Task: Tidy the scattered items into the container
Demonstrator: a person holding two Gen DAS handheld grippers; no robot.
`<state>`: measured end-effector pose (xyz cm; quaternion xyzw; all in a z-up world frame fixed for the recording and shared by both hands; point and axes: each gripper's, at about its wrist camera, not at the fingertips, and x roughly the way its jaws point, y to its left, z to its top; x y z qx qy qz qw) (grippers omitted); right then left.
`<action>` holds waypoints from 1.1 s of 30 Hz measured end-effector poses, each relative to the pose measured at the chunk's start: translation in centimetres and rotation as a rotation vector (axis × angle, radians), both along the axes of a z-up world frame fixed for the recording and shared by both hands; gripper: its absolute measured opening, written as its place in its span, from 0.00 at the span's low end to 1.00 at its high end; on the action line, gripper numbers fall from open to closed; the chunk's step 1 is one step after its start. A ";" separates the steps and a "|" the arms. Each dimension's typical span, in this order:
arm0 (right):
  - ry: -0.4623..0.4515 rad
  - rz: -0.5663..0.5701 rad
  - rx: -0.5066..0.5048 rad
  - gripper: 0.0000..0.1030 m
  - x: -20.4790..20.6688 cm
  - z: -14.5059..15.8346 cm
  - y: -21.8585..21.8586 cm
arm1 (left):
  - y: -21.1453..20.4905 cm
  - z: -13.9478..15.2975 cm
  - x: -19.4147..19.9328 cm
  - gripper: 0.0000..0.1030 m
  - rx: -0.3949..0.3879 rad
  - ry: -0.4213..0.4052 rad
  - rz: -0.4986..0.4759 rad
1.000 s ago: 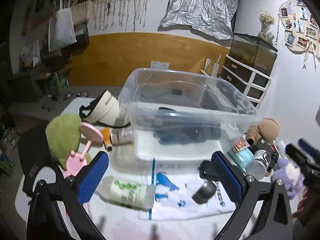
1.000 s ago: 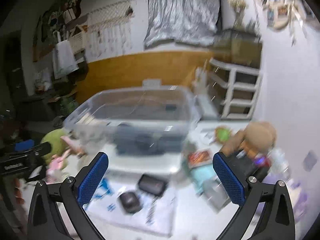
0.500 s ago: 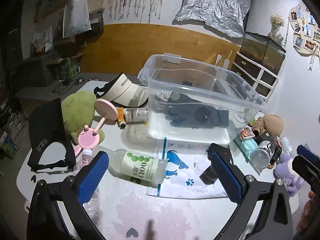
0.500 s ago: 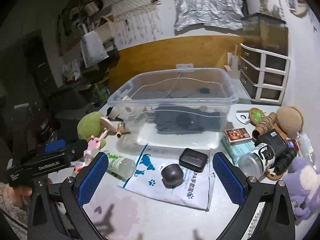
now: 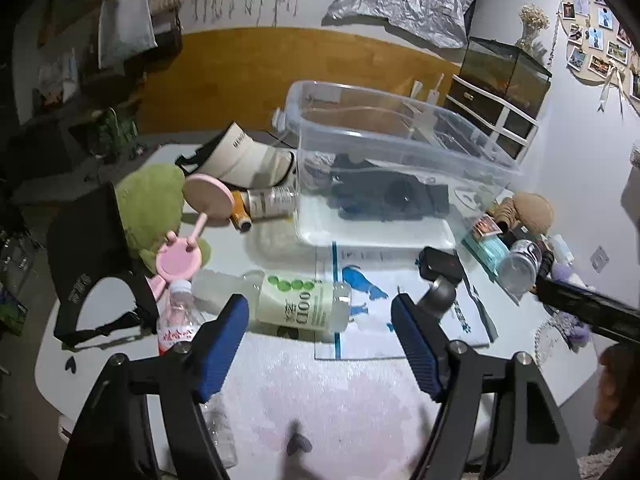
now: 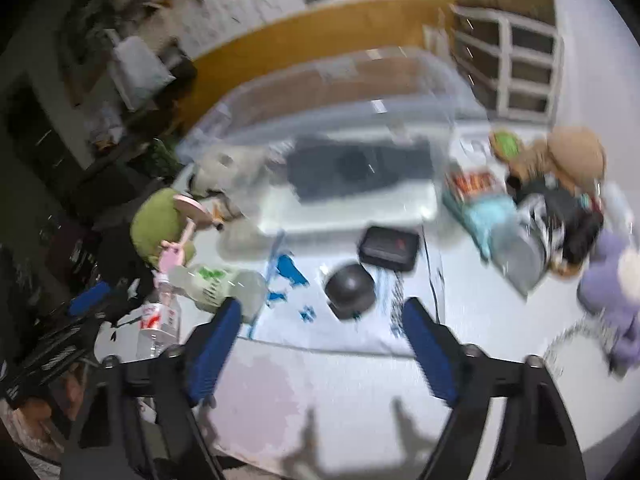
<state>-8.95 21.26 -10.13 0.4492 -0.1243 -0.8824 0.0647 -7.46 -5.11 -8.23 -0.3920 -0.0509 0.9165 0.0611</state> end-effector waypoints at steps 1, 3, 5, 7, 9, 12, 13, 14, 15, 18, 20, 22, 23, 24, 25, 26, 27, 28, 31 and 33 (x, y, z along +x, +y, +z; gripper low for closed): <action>-0.016 -0.009 0.015 0.68 -0.2 -1.0 0.1 | -0.1 -0.1 0.0 0.66 0.002 -0.006 -0.008; -0.044 -0.025 0.050 0.63 -0.5 -2.9 0.3 | -0.3 -0.4 0.0 0.62 0.007 -0.020 -0.022; -0.064 -0.023 0.082 0.59 -1.0 -4.9 0.2 | -0.5 -0.5 0.1 0.61 0.010 -0.028 -0.031; -0.065 -0.010 0.102 0.59 -1.5 -6.3 -0.3 | -0.7 -0.5 0.4 0.61 0.012 -0.031 -0.036; -0.044 0.025 0.129 0.59 -2.4 -7.1 -1.3 | -1.0 -0.4 0.6 0.61 0.013 -0.033 -0.037; -0.041 0.112 0.191 0.59 -4.5 -8.2 -3.0 | -1.4 -0.4 0.8 0.61 0.014 -0.041 -0.028; -0.041 0.141 0.212 0.59 -5.2 -8.6 -3.6 | -1.5 -0.4 0.8 0.61 0.014 -0.043 -0.022; -0.041 0.171 0.233 0.59 -5.9 -9.0 -4.2 | -1.7 -0.4 0.9 0.61 0.013 -0.044 -0.015; -0.040 0.200 0.254 0.59 -6.6 -9.3 -4.8 | -1.8 -0.4 0.9 0.61 0.013 -0.046 -0.009; -0.058 0.265 0.334 0.59 -8.6 -10.7 -6.1 | -2.3 -0.4 1.1 0.61 0.012 -0.049 0.012; -0.065 0.282 0.359 0.59 -9.1 -11.1 -6.2 | -2.5 -0.5 1.1 0.61 0.015 -0.055 0.026; -0.070 0.298 0.368 0.59 -9.5 -11.3 -6.0 | -2.5 -0.7 1.1 0.61 0.020 -0.061 0.034; -0.073 0.306 0.364 0.59 -9.5 -11.3 -5.9 | -2.5 -0.7 1.0 0.61 0.021 -0.064 0.037; -0.076 0.313 0.361 0.59 -9.5 -11.3 -5.7 | -2.5 -0.8 0.9 0.61 0.024 -0.066 0.038; -0.078 0.309 0.354 0.58 -9.3 -11.2 -5.4 | -2.4 -0.9 0.7 0.61 0.028 -0.068 0.038; -0.081 0.301 0.346 0.58 -9.1 -11.1 -5.1 | -2.3 -0.9 0.6 0.61 0.031 -0.068 0.036; -0.084 0.293 0.338 0.57 -8.9 -10.9 -4.7 | -2.1 -0.9 0.4 0.61 0.034 -0.068 0.034; -0.087 0.285 0.331 0.57 -8.7 -10.8 -4.3 | -1.9 -0.9 0.3 0.61 0.035 -0.067 0.030; -0.096 0.262 0.307 0.56 -8.1 -10.4 -3.3 | -1.2 -0.8 -0.3 0.61 0.039 -0.061 0.012; -0.092 0.221 0.296 0.56 -7.7 -9.8 -2.1 | -0.7 -0.9 -0.7 0.61 0.043 -0.062 -0.002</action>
